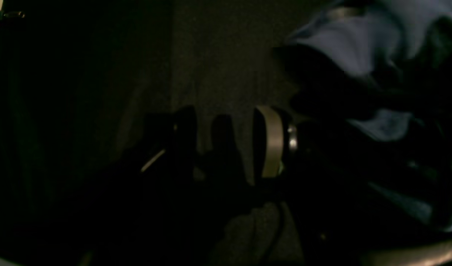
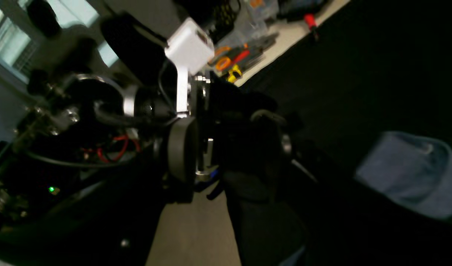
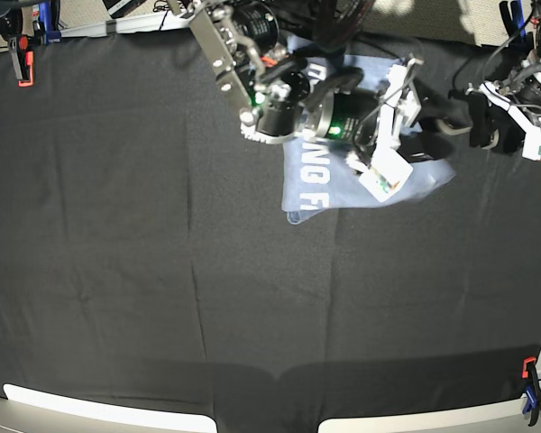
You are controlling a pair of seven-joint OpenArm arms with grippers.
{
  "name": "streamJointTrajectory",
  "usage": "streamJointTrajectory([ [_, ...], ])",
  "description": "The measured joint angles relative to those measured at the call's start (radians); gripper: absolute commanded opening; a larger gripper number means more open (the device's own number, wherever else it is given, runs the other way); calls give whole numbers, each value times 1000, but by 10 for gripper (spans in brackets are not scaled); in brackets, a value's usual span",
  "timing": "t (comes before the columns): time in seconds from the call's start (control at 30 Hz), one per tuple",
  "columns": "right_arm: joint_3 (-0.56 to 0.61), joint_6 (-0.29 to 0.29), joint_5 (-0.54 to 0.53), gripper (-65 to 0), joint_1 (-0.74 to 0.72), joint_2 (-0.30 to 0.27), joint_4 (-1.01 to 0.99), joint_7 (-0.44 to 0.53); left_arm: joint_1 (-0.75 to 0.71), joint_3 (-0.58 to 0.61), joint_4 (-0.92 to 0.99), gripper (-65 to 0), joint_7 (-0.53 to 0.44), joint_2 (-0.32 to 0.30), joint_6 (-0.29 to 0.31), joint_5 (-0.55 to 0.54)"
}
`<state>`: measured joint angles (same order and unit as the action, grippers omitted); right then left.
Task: Layout the t-shirt on the table in an organized manner, then fold the t-shirt properly
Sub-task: 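Lift the strip with both grippers and fold it in half toward the left gripper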
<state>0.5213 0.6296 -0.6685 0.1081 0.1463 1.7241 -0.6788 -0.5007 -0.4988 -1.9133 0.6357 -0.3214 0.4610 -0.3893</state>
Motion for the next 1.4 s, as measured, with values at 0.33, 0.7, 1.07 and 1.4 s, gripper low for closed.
streamJointTrajectory([
  [0.33, 1, -35, 209, -376, 0, -2, 183, -98, 0, 0, 0, -420, -5, 1, 0, -31],
  [0.7, -84, -320, 668, -376, 0, 4, 237, -284, 0, 0, 0, -420, 14, 2, 0, -30],
  [1.07, -239, -255, 411, -376, 2, 3, 109, -344, 0, 0, 0, -420, 18, 0, 0, -30],
  [1.4, 21, 64, 23, -376, 1, 2, 39, -444, 0, 0, 0, -420, 19, 1, 0, -30],
])
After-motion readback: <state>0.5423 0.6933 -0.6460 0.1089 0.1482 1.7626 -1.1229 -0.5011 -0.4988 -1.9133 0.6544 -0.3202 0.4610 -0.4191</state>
